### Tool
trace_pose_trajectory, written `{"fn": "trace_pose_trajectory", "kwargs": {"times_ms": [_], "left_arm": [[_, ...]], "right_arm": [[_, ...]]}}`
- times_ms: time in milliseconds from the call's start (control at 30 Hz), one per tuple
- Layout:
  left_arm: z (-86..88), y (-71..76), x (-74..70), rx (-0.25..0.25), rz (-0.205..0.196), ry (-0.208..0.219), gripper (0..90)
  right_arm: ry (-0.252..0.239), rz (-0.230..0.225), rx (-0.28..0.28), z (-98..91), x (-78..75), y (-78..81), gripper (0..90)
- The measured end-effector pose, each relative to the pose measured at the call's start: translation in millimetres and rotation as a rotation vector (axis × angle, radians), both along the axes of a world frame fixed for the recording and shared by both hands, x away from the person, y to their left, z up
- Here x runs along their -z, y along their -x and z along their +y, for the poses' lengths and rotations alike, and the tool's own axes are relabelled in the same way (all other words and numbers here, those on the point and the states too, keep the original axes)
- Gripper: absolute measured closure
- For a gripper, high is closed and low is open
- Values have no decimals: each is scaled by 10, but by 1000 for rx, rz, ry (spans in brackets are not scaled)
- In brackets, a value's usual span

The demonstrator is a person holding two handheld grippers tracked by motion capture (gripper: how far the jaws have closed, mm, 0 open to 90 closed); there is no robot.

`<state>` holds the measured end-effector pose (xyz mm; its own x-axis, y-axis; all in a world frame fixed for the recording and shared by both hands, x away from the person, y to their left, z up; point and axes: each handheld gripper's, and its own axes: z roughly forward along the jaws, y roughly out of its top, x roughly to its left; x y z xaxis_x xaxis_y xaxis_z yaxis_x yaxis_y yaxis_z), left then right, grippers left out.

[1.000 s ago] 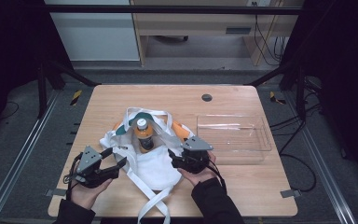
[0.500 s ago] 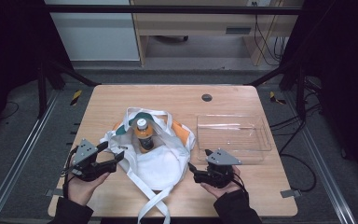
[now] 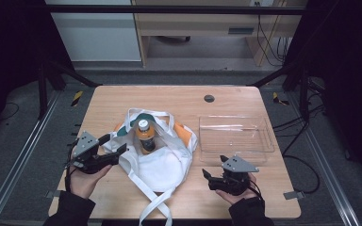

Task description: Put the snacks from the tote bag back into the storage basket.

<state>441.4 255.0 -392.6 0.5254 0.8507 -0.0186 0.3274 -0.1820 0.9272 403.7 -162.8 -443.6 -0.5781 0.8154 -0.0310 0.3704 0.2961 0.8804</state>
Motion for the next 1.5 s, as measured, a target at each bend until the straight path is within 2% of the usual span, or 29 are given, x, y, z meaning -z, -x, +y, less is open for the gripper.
{"fn": "trace_pose_trajectory", "kwargs": {"times_ms": [433, 567, 733, 833, 1200, 1500], "left_arm": [[-214, -189, -134, 18, -21, 21, 261], [-256, -247, -141, 18, -23, 27, 261], [-296, -321, -130, 20, -20, 55, 261], [-326, -352, -126, 21, -21, 39, 261], [-496, -464, -79, 26, -28, 25, 275], [-573, -548, -17, 26, -22, 10, 357]], "right_arm": [[-34, 20, 41, -288, 81, 143, 195], [-33, 30, 47, -306, 101, 140, 193], [-25, 34, 42, -291, 112, 144, 192], [-14, 37, 42, -280, 121, 142, 191], [-20, 41, 45, -288, 140, 121, 191], [-20, 43, 50, -287, 152, 118, 195]]}}
